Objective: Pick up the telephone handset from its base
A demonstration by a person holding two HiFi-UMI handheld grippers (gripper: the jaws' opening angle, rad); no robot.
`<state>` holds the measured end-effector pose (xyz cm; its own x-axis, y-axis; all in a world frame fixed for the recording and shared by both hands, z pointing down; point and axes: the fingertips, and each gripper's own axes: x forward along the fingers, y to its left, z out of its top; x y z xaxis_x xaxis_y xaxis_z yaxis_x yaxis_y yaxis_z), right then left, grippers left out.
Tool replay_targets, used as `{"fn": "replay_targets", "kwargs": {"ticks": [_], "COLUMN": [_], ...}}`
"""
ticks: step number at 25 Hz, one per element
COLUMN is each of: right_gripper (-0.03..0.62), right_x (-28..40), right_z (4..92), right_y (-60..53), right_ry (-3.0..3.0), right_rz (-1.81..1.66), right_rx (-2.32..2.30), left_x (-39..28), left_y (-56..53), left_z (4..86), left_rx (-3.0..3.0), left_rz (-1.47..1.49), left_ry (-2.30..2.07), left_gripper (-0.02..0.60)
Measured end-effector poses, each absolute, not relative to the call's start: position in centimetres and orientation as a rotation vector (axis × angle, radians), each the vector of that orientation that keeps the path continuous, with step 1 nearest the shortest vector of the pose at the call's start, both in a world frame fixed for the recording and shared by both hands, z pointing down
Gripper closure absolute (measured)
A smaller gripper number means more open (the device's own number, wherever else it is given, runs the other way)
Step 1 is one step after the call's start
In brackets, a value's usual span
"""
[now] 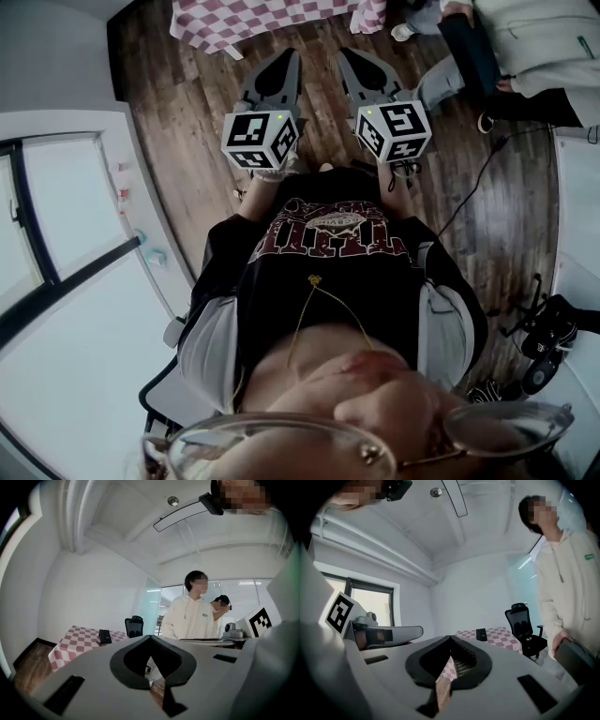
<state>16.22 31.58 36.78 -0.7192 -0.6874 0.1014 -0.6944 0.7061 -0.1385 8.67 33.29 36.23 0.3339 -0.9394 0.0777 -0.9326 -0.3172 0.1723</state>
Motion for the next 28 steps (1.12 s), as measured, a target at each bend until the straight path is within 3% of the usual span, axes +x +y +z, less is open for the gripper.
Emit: {"fn": "replay_targets", "kwargs": {"ticks": [28], "right_gripper": [0.577], "right_x": [8.8], "right_z": [36.4], "right_y": [19.1], "right_ry": [-2.811], "right_rz": [0.217], "right_rx": [1.243], "left_x": [1.9], "left_y": [20.3], "left_z": [36.7], "left_rx": [2.476], "left_rz": [-0.054], "left_ry": [-1.584], "left_gripper": [0.572]}}
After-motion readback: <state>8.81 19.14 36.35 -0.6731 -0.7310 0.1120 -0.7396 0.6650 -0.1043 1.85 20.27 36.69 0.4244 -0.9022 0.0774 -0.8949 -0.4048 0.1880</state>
